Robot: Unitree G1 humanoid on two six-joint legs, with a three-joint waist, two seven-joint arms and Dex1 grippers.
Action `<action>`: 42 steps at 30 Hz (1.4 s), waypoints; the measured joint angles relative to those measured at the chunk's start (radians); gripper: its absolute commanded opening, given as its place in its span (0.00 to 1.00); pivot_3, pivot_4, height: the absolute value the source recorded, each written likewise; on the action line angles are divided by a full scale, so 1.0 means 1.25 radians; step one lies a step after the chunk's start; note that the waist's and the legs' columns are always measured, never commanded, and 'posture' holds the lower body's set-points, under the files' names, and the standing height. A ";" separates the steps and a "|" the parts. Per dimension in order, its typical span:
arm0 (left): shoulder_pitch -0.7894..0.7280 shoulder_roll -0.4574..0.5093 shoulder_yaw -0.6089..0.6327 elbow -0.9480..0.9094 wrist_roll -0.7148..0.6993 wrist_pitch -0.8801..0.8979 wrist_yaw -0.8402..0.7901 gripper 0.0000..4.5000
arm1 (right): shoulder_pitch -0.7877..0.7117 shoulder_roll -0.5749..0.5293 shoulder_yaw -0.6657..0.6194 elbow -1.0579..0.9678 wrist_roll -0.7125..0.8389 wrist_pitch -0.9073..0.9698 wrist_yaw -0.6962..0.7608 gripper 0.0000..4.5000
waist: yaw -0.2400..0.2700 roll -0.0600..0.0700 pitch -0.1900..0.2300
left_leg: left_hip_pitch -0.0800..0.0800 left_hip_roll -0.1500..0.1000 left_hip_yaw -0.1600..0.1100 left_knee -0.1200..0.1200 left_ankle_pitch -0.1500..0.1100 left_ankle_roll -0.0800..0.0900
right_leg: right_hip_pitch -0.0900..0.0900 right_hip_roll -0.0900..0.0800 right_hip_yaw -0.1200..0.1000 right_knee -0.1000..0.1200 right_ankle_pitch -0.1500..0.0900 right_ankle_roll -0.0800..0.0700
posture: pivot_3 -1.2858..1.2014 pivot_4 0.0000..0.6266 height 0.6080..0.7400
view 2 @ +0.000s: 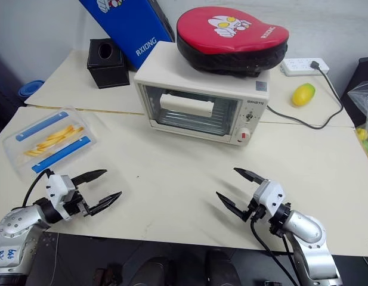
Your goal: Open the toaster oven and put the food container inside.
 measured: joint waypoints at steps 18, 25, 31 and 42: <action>-0.255 0.112 0.077 -0.108 -0.373 0.467 -0.040 1.00 | -0.462 -0.021 0.034 -0.007 0.211 0.505 -0.101 0.99 | -0.004 0.001 0.001 | -0.004 0.000 -0.002 0.002 -0.001 0.000 | -0.002 0.000 -0.003 -0.002 0.000 0.000 | 0.52 0.24 1.00; -0.265 0.087 0.063 -0.148 -0.371 0.479 -0.024 1.00 | -0.569 0.067 0.068 0.088 0.179 0.522 -0.113 0.99 | -0.015 0.001 0.001 | -0.004 0.000 -0.002 0.002 0.000 -0.001 | -0.003 0.000 -0.002 -0.001 0.000 0.000 | 0.52 0.24 1.00; -0.259 0.072 0.066 -0.160 -0.371 0.488 0.006 1.00 | -0.554 0.051 0.099 0.048 0.172 0.523 -0.058 0.99 | -0.020 0.001 0.001 | -0.004 0.000 -0.002 0.002 0.000 -0.001 | -0.003 0.000 -0.002 0.000 0.000 0.000 | 0.52 0.24 1.00; -0.498 0.038 0.039 0.034 -0.276 0.422 0.042 0.40 | -0.382 -0.026 0.179 -0.048 0.058 0.419 0.043 1.00 | -0.014 0.001 0.001 | -0.005 -0.001 -0.003 0.003 0.000 -0.001 | -0.003 0.000 -0.003 -0.001 0.000 0.001 | 0.52 0.24 1.00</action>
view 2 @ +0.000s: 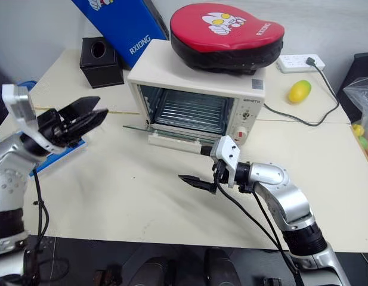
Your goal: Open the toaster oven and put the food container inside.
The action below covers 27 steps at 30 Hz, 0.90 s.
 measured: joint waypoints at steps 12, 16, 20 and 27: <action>-0.164 -0.081 -0.193 0.308 0.218 -0.120 -0.128 0.00 | 0.046 0.003 0.004 0.009 -0.048 -0.081 0.001 1.00 | 0.010 0.000 0.000 | -0.003 0.000 0.000 0.001 0.000 0.000 | -0.002 0.000 -0.001 0.002 0.000 0.000 | 0.52 0.24 1.00; -0.156 -0.088 -0.219 0.312 0.259 -0.146 -0.148 0.00 | 0.151 -0.011 -0.034 0.000 -0.053 -0.121 -0.001 1.00 | 0.021 0.000 0.000 | -0.003 -0.001 -0.002 0.002 0.000 0.000 | -0.002 0.000 -0.002 0.000 0.000 0.000 | 0.52 0.24 1.00; -0.107 -0.088 -0.242 0.314 0.324 -0.209 -0.142 0.00 | 0.326 -0.036 -0.113 -0.005 -0.027 -0.171 0.025 1.00 | 0.031 0.000 0.000 | -0.003 -0.001 -0.002 0.002 0.000 0.000 | -0.001 0.000 -0.002 0.000 0.000 0.001 | 0.52 0.24 1.00; 0.018 -0.145 -0.226 0.269 0.357 -0.263 -0.041 0.00 | 0.410 -0.040 -0.270 -0.061 0.066 -0.212 0.028 1.00 | 0.022 0.000 0.000 | 0.002 0.000 -0.002 0.002 0.001 -0.002 | 0.003 0.000 0.000 0.002 0.001 0.001 | 0.52 0.24 1.00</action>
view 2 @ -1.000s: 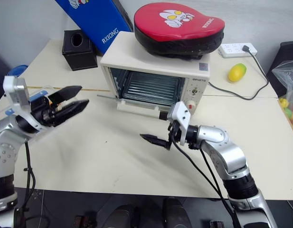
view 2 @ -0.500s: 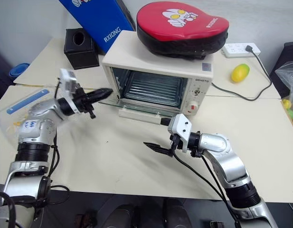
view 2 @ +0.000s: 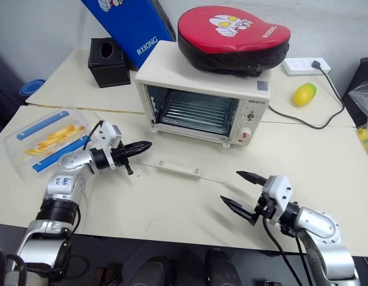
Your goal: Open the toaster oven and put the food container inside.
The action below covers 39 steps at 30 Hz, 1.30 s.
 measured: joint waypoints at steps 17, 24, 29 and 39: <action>0.625 -0.123 0.561 -0.482 -0.351 0.156 0.319 0.86 | -0.265 0.136 0.114 0.103 0.020 -0.075 0.057 1.00 | -0.021 0.000 0.000 | 0.000 0.001 0.001 -0.002 -0.002 0.002 | 0.001 0.000 0.001 -0.004 0.000 0.000 | 0.52 0.24 1.00; 0.649 -0.135 0.789 -0.421 -0.434 0.127 0.524 1.00 | -0.284 0.141 0.171 0.125 -0.022 -0.153 0.112 1.00 | 0.004 -0.002 -0.001 | 0.002 0.001 0.000 -0.001 -0.002 0.002 | 0.002 0.000 0.001 -0.003 0.000 -0.001 | 0.52 0.24 1.00; 0.558 0.037 0.760 -0.338 -0.420 0.213 0.599 1.00 | -0.315 0.145 0.192 0.145 -0.033 -0.169 0.121 1.00 | 0.010 -0.004 -0.002 | 0.001 0.000 -0.001 -0.002 -0.002 0.002 | 0.002 0.000 0.000 -0.002 0.000 -0.001 | 0.52 0.24 1.00; 0.218 0.329 0.593 -0.024 -0.386 0.589 0.690 1.00 | -0.344 0.144 0.186 0.181 -0.041 -0.179 0.109 1.00 | -0.014 -0.004 -0.002 | 0.000 -0.001 -0.001 -0.004 -0.003 0.002 | -0.001 0.000 -0.001 0.001 0.000 -0.001 | 0.52 0.24 1.00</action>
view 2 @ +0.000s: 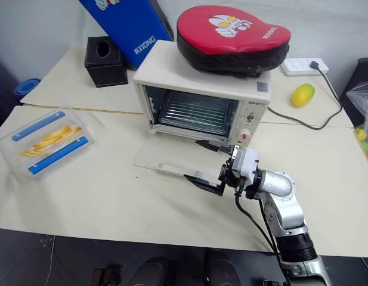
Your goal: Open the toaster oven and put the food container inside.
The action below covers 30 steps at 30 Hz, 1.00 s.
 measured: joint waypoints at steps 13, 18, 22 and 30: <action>-0.176 0.051 -0.131 0.183 0.136 0.068 -0.063 0.54 | 0.033 0.001 0.005 -0.027 -0.025 -0.001 -0.057 1.00 | -0.014 0.000 0.000 | 0.000 0.000 0.000 0.002 0.002 -0.003 | 0.000 0.000 0.000 0.004 0.000 0.000 | 0.52 0.24 1.00; -0.176 0.051 -0.130 0.187 0.142 0.087 -0.087 0.21 | 0.034 0.001 0.005 -0.027 -0.027 -0.011 -0.067 1.00 | -0.013 0.000 0.000 | 0.000 0.000 0.000 0.002 0.002 -0.003 | 0.000 0.000 0.000 0.004 0.000 0.000 | 0.52 0.24 1.00; -0.178 0.047 -0.125 0.180 0.141 0.084 -0.125 0.04 | 0.042 -0.009 0.004 -0.027 -0.027 -0.013 -0.067 1.00 | -0.012 0.000 0.000 | 0.000 0.000 0.000 0.002 0.002 -0.003 | 0.000 0.000 0.000 0.004 0.000 0.000 | 0.52 0.24 1.00; -0.208 0.063 -0.168 -0.026 0.099 0.133 -0.283 0.04 | 0.069 -0.048 -0.028 -0.025 -0.028 -0.017 -0.065 1.00 | -0.008 -0.001 0.000 | -0.001 0.000 -0.001 0.002 0.002 -0.002 | -0.001 -0.001 0.000 0.003 0.000 0.000 | 0.52 0.24 1.00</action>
